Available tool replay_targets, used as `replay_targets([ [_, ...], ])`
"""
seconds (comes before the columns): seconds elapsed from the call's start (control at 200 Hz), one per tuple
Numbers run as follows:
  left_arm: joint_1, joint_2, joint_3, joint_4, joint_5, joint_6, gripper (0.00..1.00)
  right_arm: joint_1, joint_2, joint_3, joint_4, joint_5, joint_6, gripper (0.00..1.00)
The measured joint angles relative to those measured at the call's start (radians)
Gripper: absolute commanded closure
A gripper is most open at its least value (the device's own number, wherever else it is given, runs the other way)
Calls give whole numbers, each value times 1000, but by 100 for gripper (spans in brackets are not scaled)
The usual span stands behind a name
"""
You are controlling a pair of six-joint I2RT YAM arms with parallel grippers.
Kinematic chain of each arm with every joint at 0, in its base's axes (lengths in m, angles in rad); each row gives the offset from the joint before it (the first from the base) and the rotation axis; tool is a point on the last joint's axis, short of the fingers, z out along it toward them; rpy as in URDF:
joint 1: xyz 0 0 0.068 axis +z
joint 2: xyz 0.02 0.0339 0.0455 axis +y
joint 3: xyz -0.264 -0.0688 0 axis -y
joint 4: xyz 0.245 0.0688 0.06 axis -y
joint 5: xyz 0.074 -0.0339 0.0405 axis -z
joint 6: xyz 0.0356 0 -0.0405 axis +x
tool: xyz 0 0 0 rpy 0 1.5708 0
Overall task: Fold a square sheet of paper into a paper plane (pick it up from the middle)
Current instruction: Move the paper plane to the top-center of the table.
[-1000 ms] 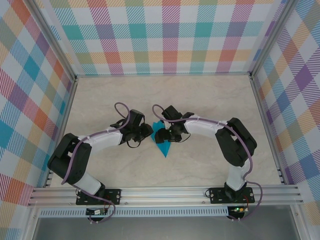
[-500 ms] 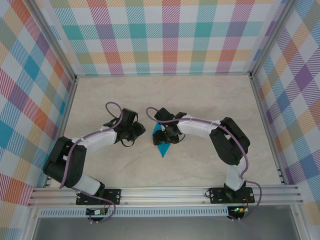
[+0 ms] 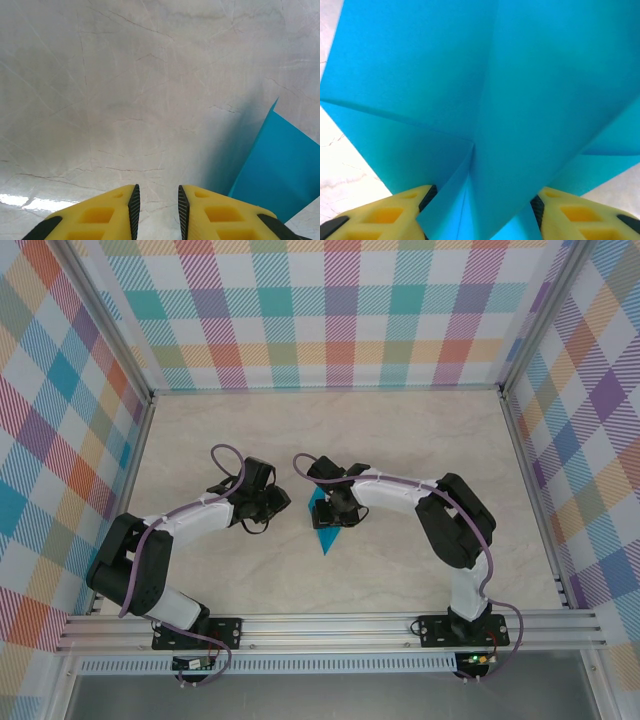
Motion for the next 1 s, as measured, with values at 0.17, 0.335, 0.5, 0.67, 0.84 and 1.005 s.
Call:
replay_targets([
  [0.17,0,0,-4,-3,0,0,72,1,0,1,-8,8,18,60],
  [0.335,0,0,-4,-2,0,0,72,2,0,16,-29,22,36,68],
  [0.5,0,0,-4,-2,0,0,72,3,0,30,-45,37,50,81],
  [0.67,0,0,-4,-3,0,0,70,4,0,44,-66,51,64,93],
  [0.84,0,-7,-4,-12,-8,13,58,-2,-1,84,-105,95,37,94],
  [1.005,0,-29,-3,-73,-51,30,26,-44,-1,100,-138,121,-20,92],
])
